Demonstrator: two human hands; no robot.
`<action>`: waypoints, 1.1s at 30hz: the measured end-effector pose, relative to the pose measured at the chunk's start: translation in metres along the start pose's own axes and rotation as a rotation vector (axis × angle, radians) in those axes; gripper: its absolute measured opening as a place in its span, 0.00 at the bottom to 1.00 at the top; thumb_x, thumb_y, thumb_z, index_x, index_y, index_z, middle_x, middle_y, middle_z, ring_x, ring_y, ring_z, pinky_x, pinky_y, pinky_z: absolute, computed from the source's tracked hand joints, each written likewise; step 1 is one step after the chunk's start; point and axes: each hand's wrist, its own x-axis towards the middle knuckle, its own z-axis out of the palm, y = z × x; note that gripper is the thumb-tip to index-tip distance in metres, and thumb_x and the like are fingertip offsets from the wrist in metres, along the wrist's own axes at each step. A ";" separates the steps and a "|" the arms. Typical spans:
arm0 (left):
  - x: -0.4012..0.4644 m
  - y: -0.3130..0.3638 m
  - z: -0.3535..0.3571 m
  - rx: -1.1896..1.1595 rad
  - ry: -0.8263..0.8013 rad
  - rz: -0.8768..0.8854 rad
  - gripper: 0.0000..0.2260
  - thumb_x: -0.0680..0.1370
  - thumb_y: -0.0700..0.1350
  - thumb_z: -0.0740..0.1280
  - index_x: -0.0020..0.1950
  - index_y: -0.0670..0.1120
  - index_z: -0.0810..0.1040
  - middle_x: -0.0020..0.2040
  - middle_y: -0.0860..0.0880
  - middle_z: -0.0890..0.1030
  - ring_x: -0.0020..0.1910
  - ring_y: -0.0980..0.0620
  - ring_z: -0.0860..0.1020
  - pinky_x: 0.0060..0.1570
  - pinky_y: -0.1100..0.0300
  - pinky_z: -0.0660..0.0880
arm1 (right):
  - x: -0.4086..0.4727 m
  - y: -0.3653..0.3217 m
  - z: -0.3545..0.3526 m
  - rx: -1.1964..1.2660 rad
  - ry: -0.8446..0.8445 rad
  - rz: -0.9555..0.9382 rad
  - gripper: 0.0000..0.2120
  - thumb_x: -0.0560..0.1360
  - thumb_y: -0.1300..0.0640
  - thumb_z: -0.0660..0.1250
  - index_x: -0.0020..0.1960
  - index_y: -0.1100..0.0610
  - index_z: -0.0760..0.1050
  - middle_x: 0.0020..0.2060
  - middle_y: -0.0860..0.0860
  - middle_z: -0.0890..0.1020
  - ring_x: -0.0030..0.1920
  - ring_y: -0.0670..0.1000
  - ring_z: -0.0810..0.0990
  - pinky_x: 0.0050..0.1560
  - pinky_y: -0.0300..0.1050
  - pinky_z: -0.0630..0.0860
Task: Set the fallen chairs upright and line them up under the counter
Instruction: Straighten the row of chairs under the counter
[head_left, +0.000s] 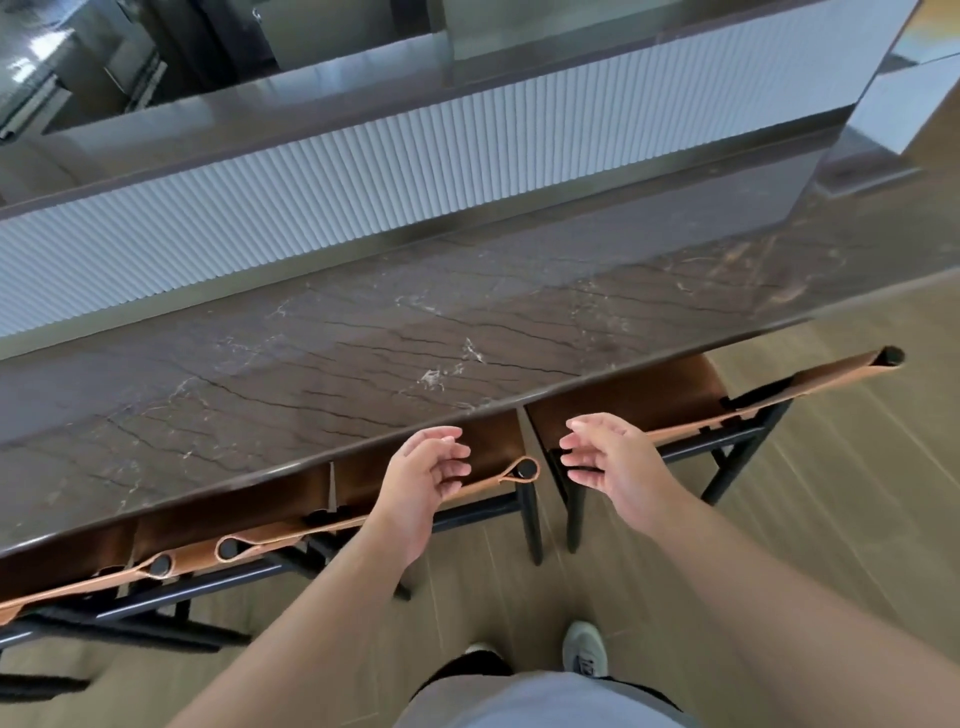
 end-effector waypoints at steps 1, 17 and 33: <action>0.001 0.001 0.004 0.006 -0.004 0.001 0.15 0.69 0.47 0.66 0.54 0.47 0.82 0.46 0.46 0.84 0.43 0.51 0.81 0.45 0.56 0.75 | -0.001 -0.001 -0.004 0.001 0.013 0.003 0.05 0.79 0.57 0.67 0.51 0.56 0.80 0.41 0.53 0.84 0.44 0.53 0.83 0.43 0.47 0.78; 0.007 -0.015 0.021 -0.084 -0.074 -0.060 0.10 0.81 0.40 0.60 0.55 0.45 0.80 0.42 0.49 0.84 0.37 0.54 0.80 0.43 0.59 0.74 | -0.020 0.002 -0.020 -0.153 0.130 -0.017 0.05 0.79 0.56 0.66 0.50 0.54 0.80 0.41 0.51 0.86 0.42 0.50 0.84 0.45 0.47 0.79; 0.024 -0.021 0.051 -0.026 0.005 -0.039 0.07 0.77 0.39 0.66 0.53 0.46 0.82 0.40 0.50 0.82 0.38 0.56 0.80 0.40 0.63 0.76 | 0.033 -0.009 -0.045 -0.433 0.109 -0.055 0.03 0.78 0.53 0.67 0.49 0.52 0.79 0.43 0.51 0.84 0.47 0.50 0.84 0.47 0.44 0.79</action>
